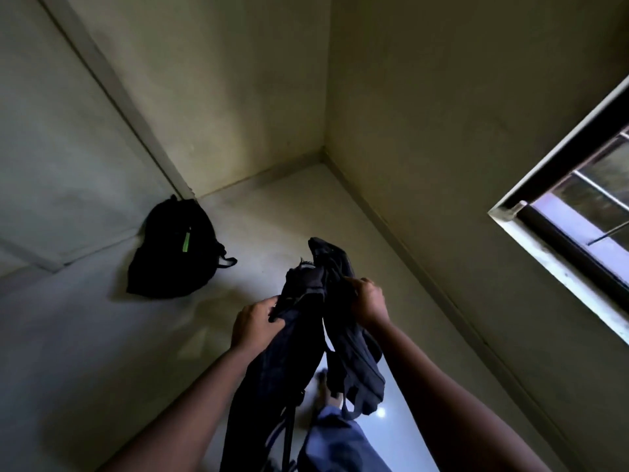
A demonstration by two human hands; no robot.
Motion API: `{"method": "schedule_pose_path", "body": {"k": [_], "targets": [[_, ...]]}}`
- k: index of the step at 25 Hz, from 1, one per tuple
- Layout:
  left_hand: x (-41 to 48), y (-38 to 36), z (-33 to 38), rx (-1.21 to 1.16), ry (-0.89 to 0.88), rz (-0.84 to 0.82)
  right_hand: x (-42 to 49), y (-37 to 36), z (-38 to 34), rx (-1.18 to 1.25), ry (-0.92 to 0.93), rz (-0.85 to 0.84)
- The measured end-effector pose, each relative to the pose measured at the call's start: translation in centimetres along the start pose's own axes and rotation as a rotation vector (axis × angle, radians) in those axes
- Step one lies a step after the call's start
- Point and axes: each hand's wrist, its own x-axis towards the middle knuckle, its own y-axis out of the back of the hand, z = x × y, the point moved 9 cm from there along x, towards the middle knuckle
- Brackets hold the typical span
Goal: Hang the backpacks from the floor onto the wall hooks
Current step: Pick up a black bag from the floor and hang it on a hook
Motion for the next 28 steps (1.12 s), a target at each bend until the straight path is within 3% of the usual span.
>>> {"method": "schedule_pose_path", "body": {"k": [7,12,15,18,19,20,22,24,26,28], "targets": [[12.1,-3.0,8.8,0.080,-0.090,-0.156,9.0,5.1,7.4,0.029,-0.273,0.086],[18.3,-4.4,11.1,0.103,-0.176,-0.255,12.8,6.2,9.9,0.124,-0.471,0.094],[20.8,-2.9,12.4,0.116,-0.236,-0.279,12.7,4.7,9.2,0.543,-0.632,0.054],[22.5,-0.7,13.2,0.126,-0.295,-0.326,11.8,-0.9,4.2,1.200,-0.778,-0.228],[22.9,-0.3,13.1,0.147,-0.317,-0.363,12.0,-2.0,2.1,1.350,-0.777,-0.247],[23.1,0.0,13.1,0.162,-0.344,-0.405,12.3,-2.5,0.2,1.519,-0.773,-0.187],[23.0,0.0,13.0,0.124,-0.375,-0.508,13.1,-2.4,-1.2,1.739,-0.799,0.109],[22.6,0.2,13.0,-0.026,-0.308,-0.636,13.4,-1.6,-0.8,1.663,-0.841,0.309],[21.9,1.1,13.2,-0.138,-0.202,-0.776,14.5,0.1,-1.8,1.486,-0.738,0.357],[22.5,2.3,12.7,-0.209,-0.106,-0.760,16.2,1.6,-3.8,1.382,-0.598,0.334]]}}
